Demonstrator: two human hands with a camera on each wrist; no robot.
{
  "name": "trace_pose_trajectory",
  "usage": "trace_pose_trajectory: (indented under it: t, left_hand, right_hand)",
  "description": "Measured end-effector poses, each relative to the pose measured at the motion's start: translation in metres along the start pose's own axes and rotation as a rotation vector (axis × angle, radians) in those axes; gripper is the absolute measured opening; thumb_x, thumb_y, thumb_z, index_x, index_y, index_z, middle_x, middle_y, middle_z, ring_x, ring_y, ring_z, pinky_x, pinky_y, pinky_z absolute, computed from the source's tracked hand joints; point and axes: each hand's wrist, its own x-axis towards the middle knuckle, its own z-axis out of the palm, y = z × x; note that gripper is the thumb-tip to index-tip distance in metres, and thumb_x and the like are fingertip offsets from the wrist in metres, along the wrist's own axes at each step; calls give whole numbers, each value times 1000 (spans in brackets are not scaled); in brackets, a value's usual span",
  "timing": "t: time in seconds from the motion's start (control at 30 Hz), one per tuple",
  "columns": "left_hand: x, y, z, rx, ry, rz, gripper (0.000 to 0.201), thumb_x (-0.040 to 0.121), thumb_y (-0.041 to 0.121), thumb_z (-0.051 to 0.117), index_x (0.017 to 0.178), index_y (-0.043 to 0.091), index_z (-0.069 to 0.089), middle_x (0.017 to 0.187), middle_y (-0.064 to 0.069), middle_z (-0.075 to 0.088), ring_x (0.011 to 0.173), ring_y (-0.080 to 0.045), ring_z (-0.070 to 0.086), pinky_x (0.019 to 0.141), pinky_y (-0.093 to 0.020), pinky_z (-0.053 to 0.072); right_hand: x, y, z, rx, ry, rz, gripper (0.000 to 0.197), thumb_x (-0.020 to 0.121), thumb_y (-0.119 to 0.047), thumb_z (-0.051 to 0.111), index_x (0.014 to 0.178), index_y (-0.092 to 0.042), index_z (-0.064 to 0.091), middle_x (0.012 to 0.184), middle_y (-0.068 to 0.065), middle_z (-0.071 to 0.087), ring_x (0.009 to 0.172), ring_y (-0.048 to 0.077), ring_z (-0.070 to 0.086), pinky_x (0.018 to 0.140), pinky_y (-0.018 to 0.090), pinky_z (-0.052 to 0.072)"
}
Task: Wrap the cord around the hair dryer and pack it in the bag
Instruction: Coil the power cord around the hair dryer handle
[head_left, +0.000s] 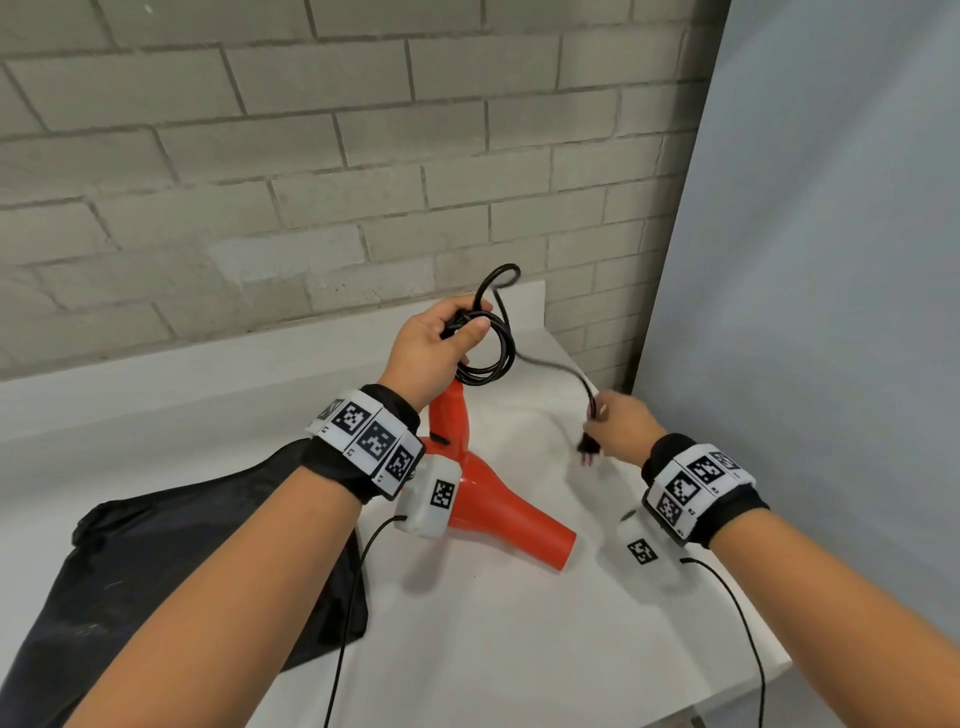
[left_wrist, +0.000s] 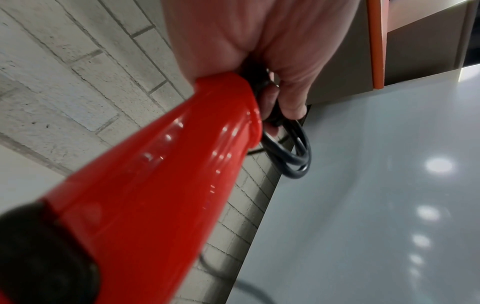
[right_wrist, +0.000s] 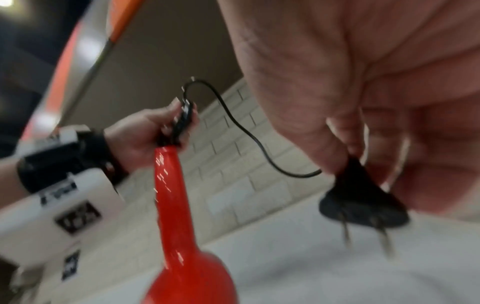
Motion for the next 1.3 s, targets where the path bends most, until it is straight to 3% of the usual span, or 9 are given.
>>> trace_pose_trajectory:
  t: [0.13, 0.3, 0.47, 0.6, 0.7, 0.9, 1.07, 1.23, 1.3]
  left_hand:
    - [1, -1, -1, -3, 16, 2, 14, 89, 13, 53, 101, 18, 60, 68, 8, 52, 54, -1, 50, 50, -6, 39]
    - [3, -4, -2, -20, 13, -16, 15, 90, 15, 53, 100, 22, 61, 67, 6, 51, 52, -5, 47, 51, -10, 41]
    - [6, -7, -3, -102, -24, -39, 15, 90, 16, 52, 96, 24, 63, 74, 1, 57, 58, -9, 49, 61, -18, 42]
    - [7, -6, -6, -117, -74, -47, 14, 90, 15, 52, 96, 21, 64, 68, 11, 60, 49, -1, 46, 54, -11, 40]
    - [6, -5, -7, -110, -119, -38, 15, 89, 12, 52, 99, 17, 63, 60, 15, 61, 48, 0, 45, 51, -9, 38]
    - [7, -2, -8, -116, -170, 11, 31, 90, 2, 48, 121, 4, 53, 89, 3, 59, 56, 11, 54, 60, -3, 40]
    - [10, -6, -11, -123, -112, -16, 34, 90, 8, 49, 123, 18, 53, 73, 17, 55, 55, 8, 52, 63, -7, 40]
    - [10, -11, -10, -150, -53, -44, 24, 89, 12, 53, 106, 28, 61, 67, 3, 46, 48, -3, 39, 58, -17, 39]
    - [10, -10, -8, -154, -70, -44, 21, 89, 13, 53, 101, 28, 63, 65, 4, 47, 48, -4, 39, 58, -20, 39]
  right_hand:
    - [-20, -48, -15, 611, 469, -304, 17, 89, -3, 51, 83, -18, 46, 85, 11, 58, 82, 30, 61, 75, 38, 54]
    - [-49, -95, -16, 926, 353, -639, 18, 83, -8, 53, 84, -25, 46, 82, 3, 56, 75, 19, 64, 64, 20, 55]
    - [-43, -104, 2, 732, 338, -632, 19, 81, -6, 62, 84, -21, 51, 76, -11, 56, 70, -2, 55, 68, 15, 47]
    - [-32, -103, 18, 410, 507, -695, 11, 80, -8, 64, 83, -2, 55, 88, 6, 49, 80, 6, 43, 75, 1, 35]
    - [-23, -107, 28, 385, 540, -699, 11, 79, 0, 62, 83, -5, 52, 93, 8, 42, 76, -3, 37, 74, -4, 33]
    - [-13, -119, 20, 542, 191, -620, 26, 89, 2, 41, 99, -17, 28, 69, -3, 50, 54, 0, 48, 51, 10, 39]
    - [-5, -81, 0, 149, -107, -627, 7, 96, -21, 41, 101, -17, 43, 67, -5, 48, 59, 6, 44, 58, 14, 37]
    - [21, -16, 8, -135, -262, -177, 22, 95, -12, 38, 82, -13, 56, 62, -5, 43, 52, 10, 41, 42, 11, 36]
    - [24, -8, 13, -384, -429, -14, 23, 94, -10, 40, 88, -7, 63, 69, 2, 52, 55, 16, 51, 46, 18, 45]
